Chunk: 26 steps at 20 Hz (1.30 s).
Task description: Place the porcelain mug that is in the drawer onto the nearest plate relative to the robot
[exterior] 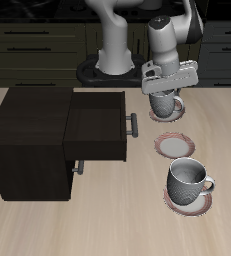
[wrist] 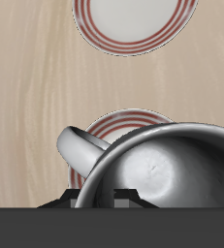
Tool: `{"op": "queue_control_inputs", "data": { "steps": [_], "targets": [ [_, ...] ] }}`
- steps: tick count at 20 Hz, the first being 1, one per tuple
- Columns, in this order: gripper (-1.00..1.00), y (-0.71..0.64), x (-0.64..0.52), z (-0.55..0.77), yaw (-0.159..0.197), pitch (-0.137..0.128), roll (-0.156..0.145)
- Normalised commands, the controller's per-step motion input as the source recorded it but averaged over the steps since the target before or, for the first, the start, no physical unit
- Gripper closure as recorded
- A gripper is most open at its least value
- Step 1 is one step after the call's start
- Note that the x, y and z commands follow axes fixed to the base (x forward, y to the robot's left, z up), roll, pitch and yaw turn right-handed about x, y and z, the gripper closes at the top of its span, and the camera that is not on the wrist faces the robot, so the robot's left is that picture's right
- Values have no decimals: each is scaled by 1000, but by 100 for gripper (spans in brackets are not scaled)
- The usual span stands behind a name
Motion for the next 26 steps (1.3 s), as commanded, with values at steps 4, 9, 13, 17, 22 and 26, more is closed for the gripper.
{"op": "queue_control_inputs", "data": {
  "steps": [4, 9, 13, 17, 22, 26],
  "targets": [
    [100, 140, -128, -291, 2, 103, 29],
    [100, 33, -142, -59, 18, 7, 7],
    [-100, 32, -171, 131, -6, -10, 78],
    [-100, -74, -44, 197, -24, -10, 4],
    [-100, -155, -73, 351, -1, -66, -1],
    [-100, -355, -65, 581, -28, -66, -3]
  ]
}}
